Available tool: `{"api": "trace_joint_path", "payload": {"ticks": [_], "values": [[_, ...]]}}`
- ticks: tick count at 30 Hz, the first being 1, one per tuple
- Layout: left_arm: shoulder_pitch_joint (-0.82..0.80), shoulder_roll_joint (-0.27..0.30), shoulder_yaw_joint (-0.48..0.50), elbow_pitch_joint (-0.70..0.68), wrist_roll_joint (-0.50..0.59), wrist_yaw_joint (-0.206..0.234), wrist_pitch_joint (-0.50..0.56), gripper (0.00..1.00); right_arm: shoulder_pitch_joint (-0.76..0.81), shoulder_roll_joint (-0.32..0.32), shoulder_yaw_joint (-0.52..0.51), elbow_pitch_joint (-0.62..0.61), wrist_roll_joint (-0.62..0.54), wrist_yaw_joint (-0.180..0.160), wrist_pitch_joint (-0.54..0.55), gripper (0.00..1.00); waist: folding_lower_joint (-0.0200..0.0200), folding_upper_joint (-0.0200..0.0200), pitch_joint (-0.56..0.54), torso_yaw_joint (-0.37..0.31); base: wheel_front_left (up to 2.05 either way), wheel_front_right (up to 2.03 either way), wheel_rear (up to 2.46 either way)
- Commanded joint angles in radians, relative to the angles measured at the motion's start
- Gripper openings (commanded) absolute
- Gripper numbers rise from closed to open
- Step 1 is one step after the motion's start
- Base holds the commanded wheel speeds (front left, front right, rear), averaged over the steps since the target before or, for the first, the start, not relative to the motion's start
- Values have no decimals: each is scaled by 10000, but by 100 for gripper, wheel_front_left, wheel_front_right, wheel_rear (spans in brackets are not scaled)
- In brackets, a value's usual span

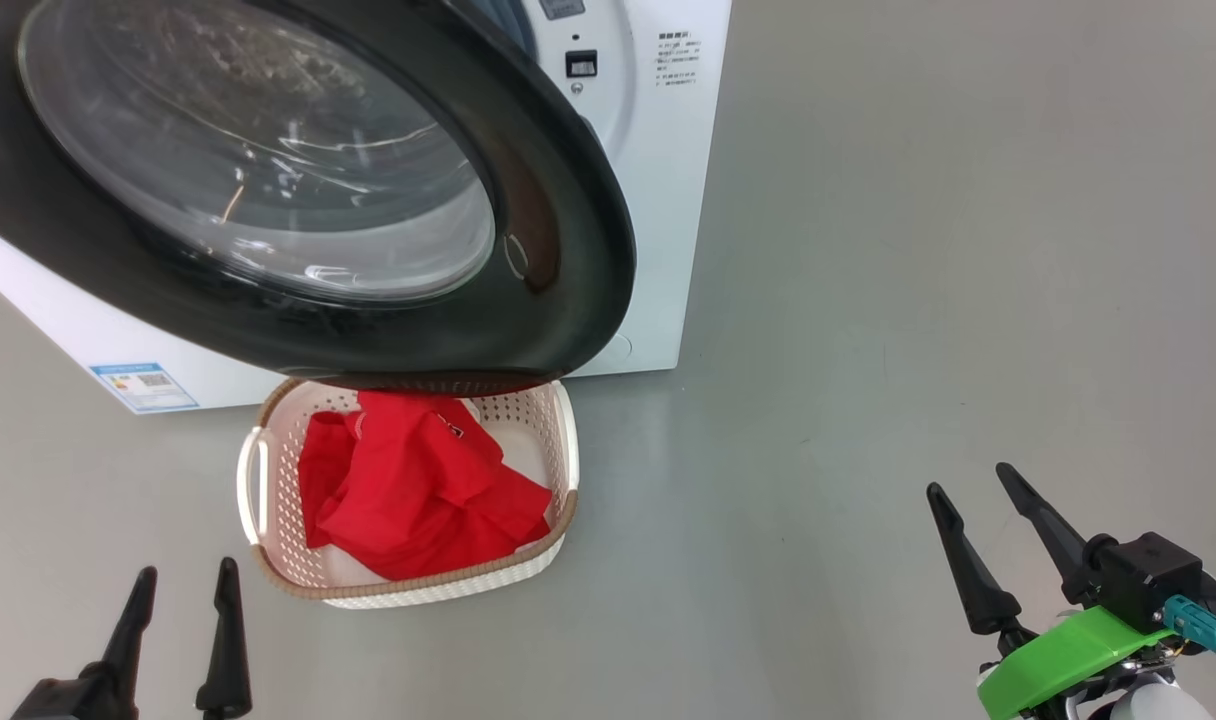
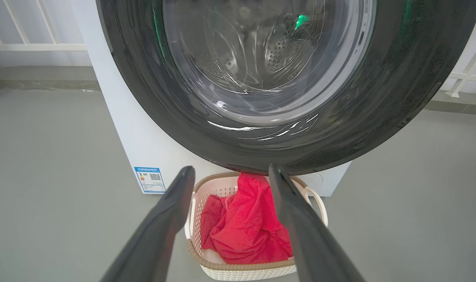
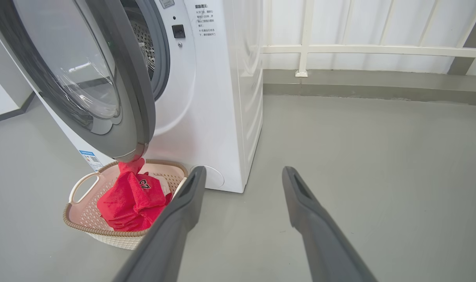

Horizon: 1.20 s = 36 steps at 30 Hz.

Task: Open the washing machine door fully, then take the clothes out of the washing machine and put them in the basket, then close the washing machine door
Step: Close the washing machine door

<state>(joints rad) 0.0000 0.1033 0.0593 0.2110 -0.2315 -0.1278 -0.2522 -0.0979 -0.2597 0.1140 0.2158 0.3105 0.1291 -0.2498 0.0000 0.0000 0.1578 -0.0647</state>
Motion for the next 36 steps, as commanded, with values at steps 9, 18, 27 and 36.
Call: {"api": "trace_joint_path", "payload": {"ticks": [9, 18, 27, 36], "values": [[5, -75, 514, -312, 451, -29, -95, 100, 70, -134, 141, -224, 69, 16, -120, 100, 0, 0, 30, 19, 0, 0, 0], [-75, -72, 487, -330, 478, -29, -95, 100, 17, -128, 133, -253, 44, 16, -120, 100, 0, 0, 44, 76, 0, 0, 0], [-192, -232, 245, -444, 538, -29, -95, 100, -580, -67, 571, -480, 371, 16, -120, 0, 0, 0, 173, 481, 0, 0, 0], [-440, -354, 31, -558, 488, -29, -95, 100, -1932, -25, 1560, -429, 499, 16, -120, 0, 0, 0, 498, 1167, 0, 0, 0]]}}
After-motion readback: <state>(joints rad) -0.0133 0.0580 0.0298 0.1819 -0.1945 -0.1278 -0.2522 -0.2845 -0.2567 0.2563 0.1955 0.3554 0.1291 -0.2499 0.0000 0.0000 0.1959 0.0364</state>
